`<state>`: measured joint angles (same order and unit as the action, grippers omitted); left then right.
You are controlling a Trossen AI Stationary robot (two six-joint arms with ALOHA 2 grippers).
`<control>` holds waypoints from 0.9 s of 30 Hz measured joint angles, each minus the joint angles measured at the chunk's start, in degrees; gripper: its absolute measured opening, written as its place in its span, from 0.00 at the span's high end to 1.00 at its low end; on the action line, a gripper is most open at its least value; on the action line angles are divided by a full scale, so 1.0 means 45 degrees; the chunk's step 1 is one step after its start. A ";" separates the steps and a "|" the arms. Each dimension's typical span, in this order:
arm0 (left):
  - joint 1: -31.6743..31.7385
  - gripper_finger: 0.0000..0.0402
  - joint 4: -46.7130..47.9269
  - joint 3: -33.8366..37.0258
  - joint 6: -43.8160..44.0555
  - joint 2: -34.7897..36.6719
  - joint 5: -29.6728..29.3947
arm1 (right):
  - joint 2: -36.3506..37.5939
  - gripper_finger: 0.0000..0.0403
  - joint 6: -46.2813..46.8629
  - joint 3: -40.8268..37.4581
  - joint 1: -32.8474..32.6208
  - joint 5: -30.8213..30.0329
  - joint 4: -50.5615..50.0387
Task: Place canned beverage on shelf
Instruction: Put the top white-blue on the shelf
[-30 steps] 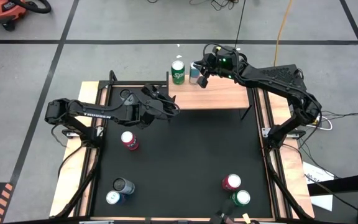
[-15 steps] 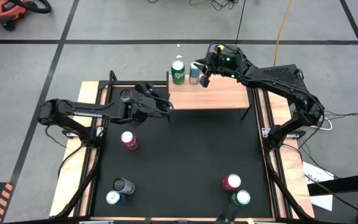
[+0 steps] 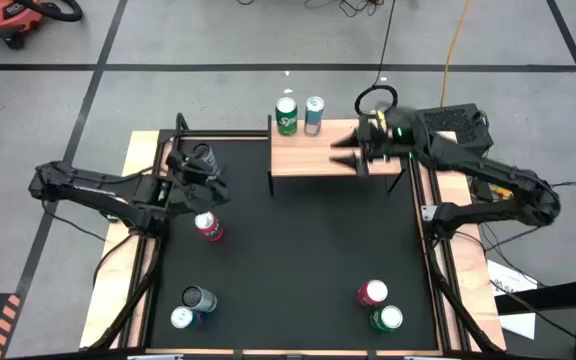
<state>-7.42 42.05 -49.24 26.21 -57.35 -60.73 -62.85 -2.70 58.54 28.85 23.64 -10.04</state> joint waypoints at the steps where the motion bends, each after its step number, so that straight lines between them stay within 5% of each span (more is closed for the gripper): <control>1: -0.0293 0.11 0.0200 0.0238 0.0501 0.0164 0.0221 | 0.0389 0.56 0.0292 -0.0700 -0.0367 -0.0233 0.0576; 7: -0.2020 0.11 0.0839 0.0818 0.1564 0.0431 0.3179 | 0.2239 0.56 0.1654 -0.4427 -0.2590 -0.1789 0.3871; 11: -0.2722 0.11 0.1097 0.0645 0.1718 0.0439 0.3283 | 0.2596 0.56 0.2213 -0.6006 -0.3652 -0.3029 0.5313; 22: -0.2793 0.11 0.1139 0.0633 0.1777 0.0176 0.4832 | 0.2011 0.56 0.3058 -0.6618 -0.6158 -0.5446 0.5701; 27: -0.2133 0.11 0.3022 0.0160 0.2688 0.0504 0.2469 | 0.1941 0.56 0.3001 -0.6618 -0.6754 -0.7276 0.5909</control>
<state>-17.02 55.65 -48.52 38.31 -55.08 -49.61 -54.12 10.81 28.75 -1.54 -9.11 16.55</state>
